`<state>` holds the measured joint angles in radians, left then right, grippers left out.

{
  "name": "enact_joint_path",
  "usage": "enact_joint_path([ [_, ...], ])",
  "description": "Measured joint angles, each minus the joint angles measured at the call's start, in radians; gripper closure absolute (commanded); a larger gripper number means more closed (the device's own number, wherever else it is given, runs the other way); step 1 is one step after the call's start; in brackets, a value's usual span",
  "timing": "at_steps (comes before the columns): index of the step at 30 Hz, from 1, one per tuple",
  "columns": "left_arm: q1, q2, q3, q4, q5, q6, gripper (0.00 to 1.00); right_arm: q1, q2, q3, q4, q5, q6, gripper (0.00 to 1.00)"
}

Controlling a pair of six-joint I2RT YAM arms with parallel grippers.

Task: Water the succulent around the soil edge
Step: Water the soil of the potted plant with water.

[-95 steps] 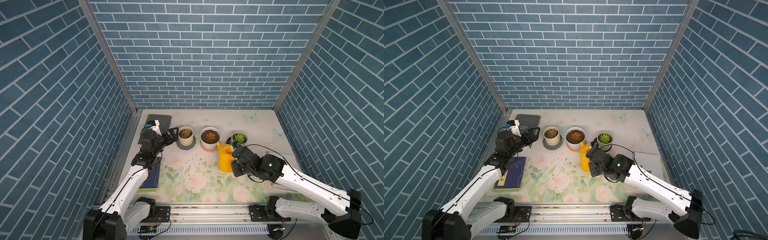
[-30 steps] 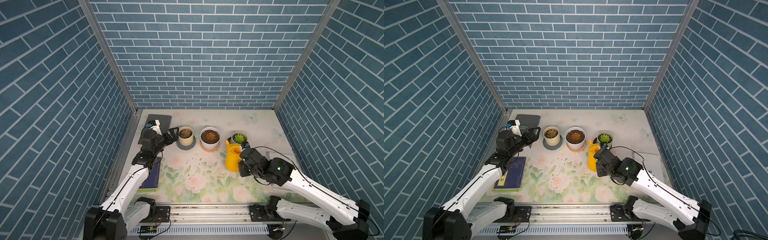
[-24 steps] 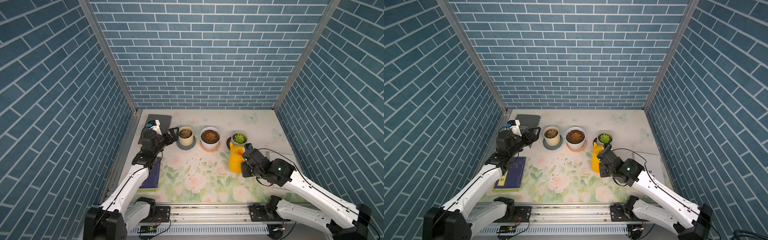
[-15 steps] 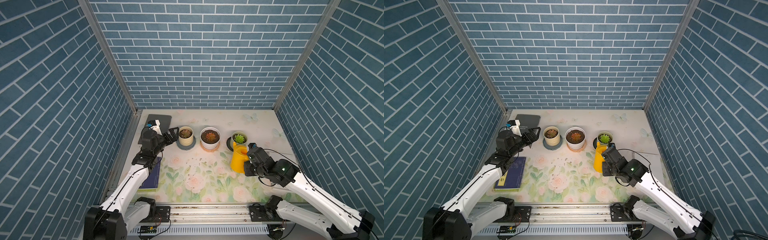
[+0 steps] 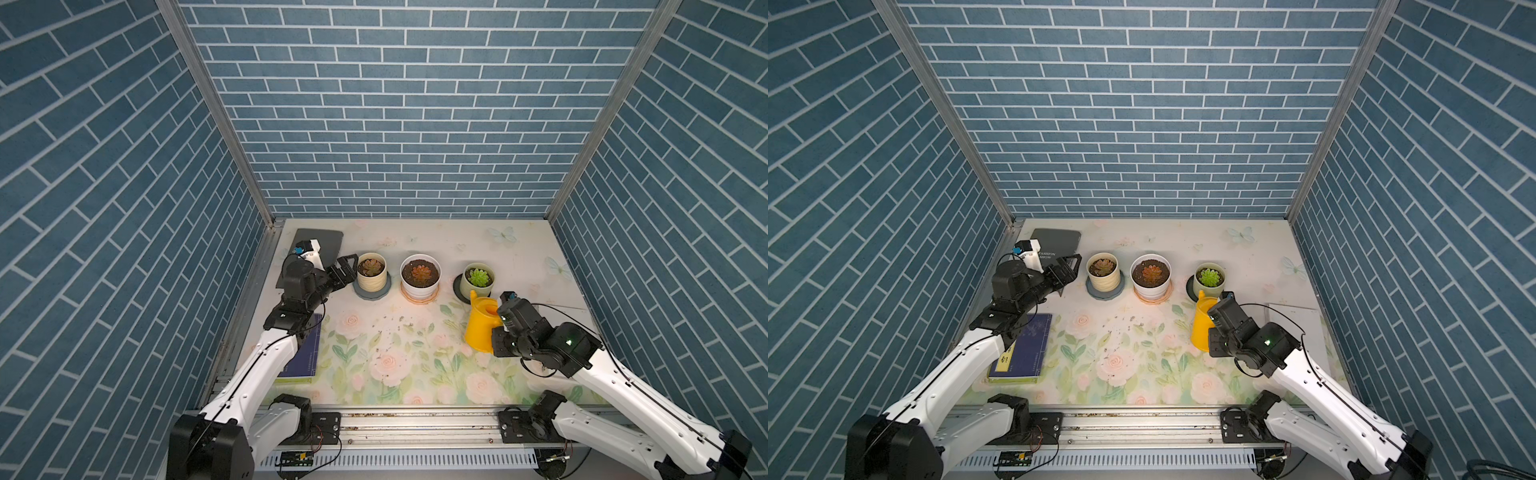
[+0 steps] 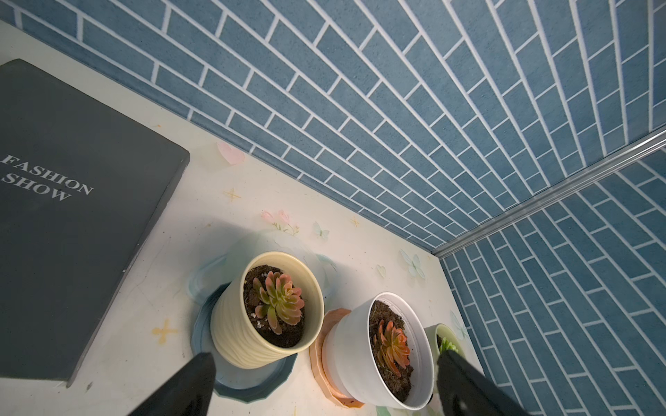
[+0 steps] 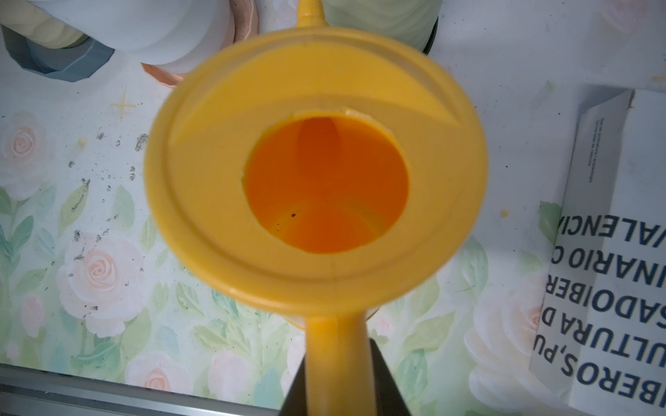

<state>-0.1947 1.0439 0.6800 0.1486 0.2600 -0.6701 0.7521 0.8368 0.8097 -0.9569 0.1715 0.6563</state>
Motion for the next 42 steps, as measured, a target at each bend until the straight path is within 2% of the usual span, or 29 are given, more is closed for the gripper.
enact_joint_path([
  [13, 0.0, 0.0, 0.0, 0.001, 0.0, 0.0, 0.0, -0.036, -0.04, -0.009, -0.01, 0.009, -0.014, 1.0],
  [30, 0.0, 0.0, 0.0, 0.006, 0.005, -0.004, 0.0, -0.135, -0.04, -0.008, -0.013, 0.007, -0.086, 1.0],
  [42, 0.0, 0.0, -0.002, 0.006, 0.007, -0.007, 0.0, -0.142, -0.094, -0.008, 0.004, -0.074, -0.139, 1.0],
])
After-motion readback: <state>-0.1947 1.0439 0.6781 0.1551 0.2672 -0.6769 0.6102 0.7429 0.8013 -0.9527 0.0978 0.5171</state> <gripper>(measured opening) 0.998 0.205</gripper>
